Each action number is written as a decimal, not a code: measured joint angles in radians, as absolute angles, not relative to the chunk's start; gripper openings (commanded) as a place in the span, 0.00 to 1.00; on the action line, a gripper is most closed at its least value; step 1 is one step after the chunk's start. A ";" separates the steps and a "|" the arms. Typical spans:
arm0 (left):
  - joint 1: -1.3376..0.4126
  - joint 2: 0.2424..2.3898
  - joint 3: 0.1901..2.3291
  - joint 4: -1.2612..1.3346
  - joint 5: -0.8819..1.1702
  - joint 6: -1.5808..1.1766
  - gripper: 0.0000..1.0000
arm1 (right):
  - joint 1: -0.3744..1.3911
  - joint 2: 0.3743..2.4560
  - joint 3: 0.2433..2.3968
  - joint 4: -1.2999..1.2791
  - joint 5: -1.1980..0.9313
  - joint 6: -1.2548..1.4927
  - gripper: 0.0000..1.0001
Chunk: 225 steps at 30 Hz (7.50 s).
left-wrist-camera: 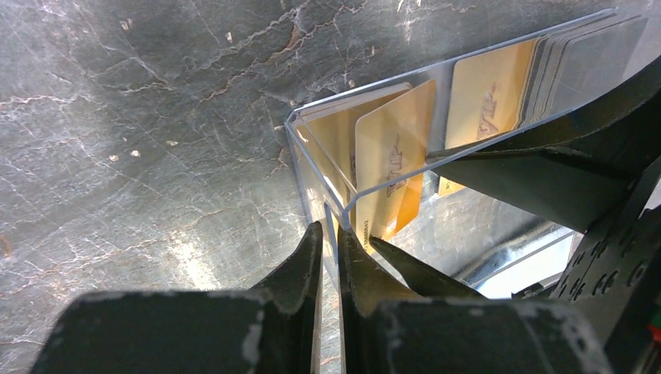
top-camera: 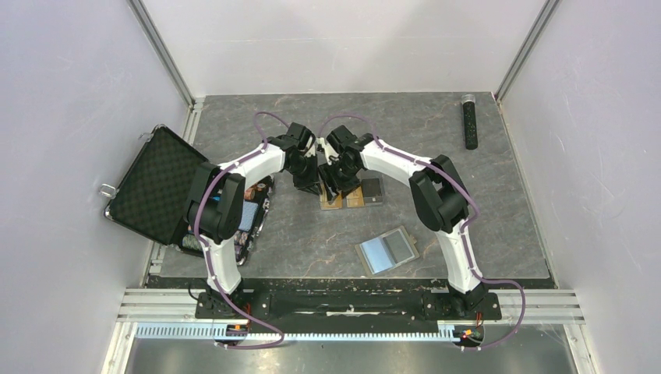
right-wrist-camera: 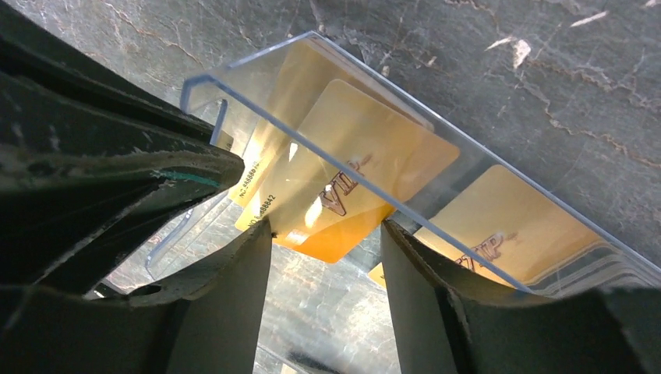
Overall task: Put the credit cards into the card holder
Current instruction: Pick up the credit card from the storage box, then insert the credit card into the card holder.
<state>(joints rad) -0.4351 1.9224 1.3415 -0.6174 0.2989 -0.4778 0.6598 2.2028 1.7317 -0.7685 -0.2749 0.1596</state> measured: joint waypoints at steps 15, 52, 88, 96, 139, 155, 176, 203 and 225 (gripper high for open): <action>-0.437 1.922 1.335 -0.591 0.324 -0.488 0.11 | 0.643 2.160 1.671 -0.720 -0.252 0.161 0.72; -0.450 1.921 1.359 -0.626 0.315 -0.487 0.14 | 0.576 2.135 1.574 -0.609 -0.401 0.199 0.00; -0.457 1.919 1.356 -0.644 0.316 -0.487 0.02 | 0.581 2.128 1.559 -0.534 -0.559 0.318 0.00; -0.440 1.919 1.356 -0.644 0.315 -0.488 0.02 | 0.565 2.069 1.582 -0.590 -0.530 0.269 0.00; -0.964 1.805 1.187 -0.556 0.297 -0.560 0.16 | 0.337 1.261 0.612 -0.596 -0.552 0.085 0.00; -0.963 1.909 1.209 -0.585 0.308 -0.559 0.12 | 0.326 1.375 0.604 -0.521 -0.708 0.103 0.00; -0.962 1.924 1.230 -0.611 0.305 -0.559 0.10 | 0.302 1.411 0.582 -0.519 -0.763 0.116 0.00; -0.962 1.927 1.230 -0.612 0.305 -0.559 0.08 | 0.256 1.457 0.467 -0.262 -0.874 0.263 0.00; -0.962 1.935 1.238 -0.620 0.309 -0.558 0.06 | 0.153 1.374 0.395 -0.220 -0.864 0.327 0.00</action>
